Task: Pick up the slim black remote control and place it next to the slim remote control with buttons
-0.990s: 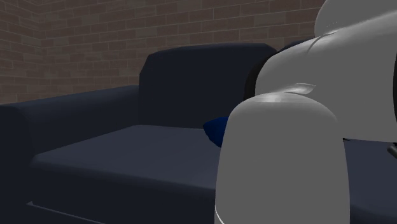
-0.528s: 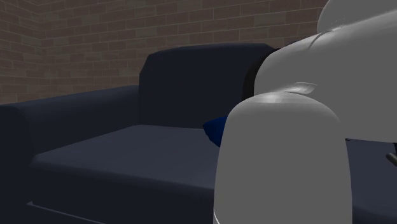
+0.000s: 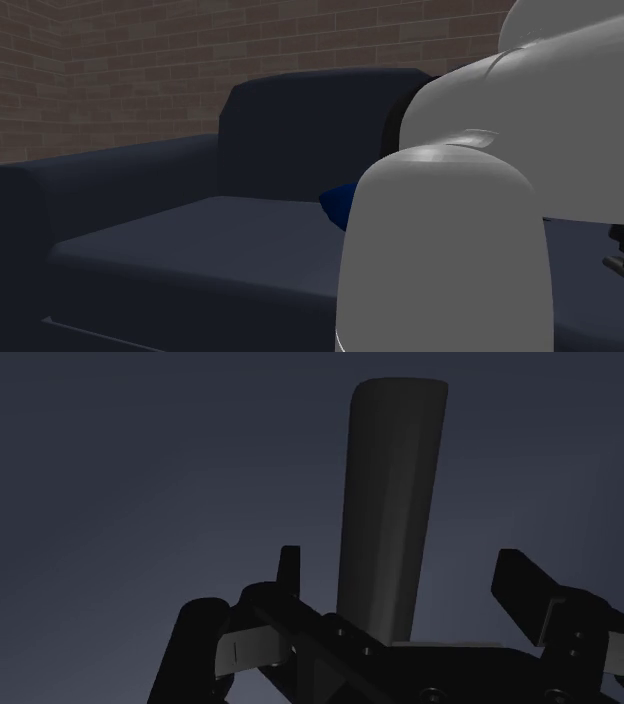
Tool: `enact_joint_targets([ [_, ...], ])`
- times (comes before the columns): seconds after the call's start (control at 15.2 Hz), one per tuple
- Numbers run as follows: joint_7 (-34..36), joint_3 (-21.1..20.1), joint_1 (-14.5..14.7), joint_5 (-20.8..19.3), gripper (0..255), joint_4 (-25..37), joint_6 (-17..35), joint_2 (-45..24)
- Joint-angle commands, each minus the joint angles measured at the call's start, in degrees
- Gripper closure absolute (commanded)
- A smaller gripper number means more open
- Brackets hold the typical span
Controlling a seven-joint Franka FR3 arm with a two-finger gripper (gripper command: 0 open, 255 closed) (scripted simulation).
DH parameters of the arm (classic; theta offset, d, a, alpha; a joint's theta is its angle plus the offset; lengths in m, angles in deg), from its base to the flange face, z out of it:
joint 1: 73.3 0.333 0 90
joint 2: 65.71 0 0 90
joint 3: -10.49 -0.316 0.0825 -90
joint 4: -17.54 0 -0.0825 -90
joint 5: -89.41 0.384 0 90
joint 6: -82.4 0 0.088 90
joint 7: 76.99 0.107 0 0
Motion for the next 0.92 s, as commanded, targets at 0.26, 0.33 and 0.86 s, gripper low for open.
enact_joint_targets([
  [0.26,-1.18,0.72,-1.27,1.88,0,8.66,-6.62,-2.87],
  [0.33,-1.58,0.95,-1.78,2.56,0,11.23,-8.49,-3.87],
  [0.86,-1.57,0.90,-1.81,2.55,0,11.20,-8.47,-3.85],
])
